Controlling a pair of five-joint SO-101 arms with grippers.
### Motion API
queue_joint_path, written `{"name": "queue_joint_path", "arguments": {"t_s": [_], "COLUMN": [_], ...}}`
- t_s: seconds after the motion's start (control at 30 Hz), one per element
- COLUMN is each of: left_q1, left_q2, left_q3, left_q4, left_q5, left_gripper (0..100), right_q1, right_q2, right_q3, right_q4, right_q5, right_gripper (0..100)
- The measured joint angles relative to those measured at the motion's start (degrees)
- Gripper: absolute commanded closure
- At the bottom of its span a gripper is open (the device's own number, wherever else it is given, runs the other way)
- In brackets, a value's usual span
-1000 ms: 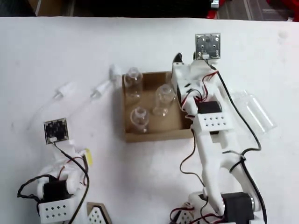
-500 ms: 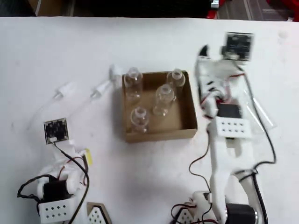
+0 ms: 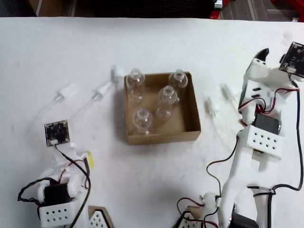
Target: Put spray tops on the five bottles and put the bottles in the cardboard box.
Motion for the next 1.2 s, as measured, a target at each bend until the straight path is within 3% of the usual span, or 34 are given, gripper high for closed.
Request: {"name": "queue_joint_path", "arguments": {"t_s": [0.37, 0.87, 1.0, 1.2], "left_q1": [0.0, 0.0, 0.0, 0.0], "left_q2": [0.0, 0.0, 0.0, 0.0], "left_q3": [0.0, 0.0, 0.0, 0.0], "left_q4": [0.0, 0.0, 0.0, 0.0], "left_q5": [0.0, 0.0, 0.0, 0.0], "left_gripper": [85, 85, 85, 85], "right_q1": [-0.1, -0.1, 0.0, 0.8], "right_q2": [-0.1, 0.4, 5.3, 21.8], "right_q3": [-11.9, -13.2, -18.0, -35.6], "right_q4": [18.9, 20.3, 23.4, 35.9], "right_q5": [8.9, 9.1, 9.1, 9.1], "right_gripper": [85.8, 85.8, 85.7, 85.5]}}
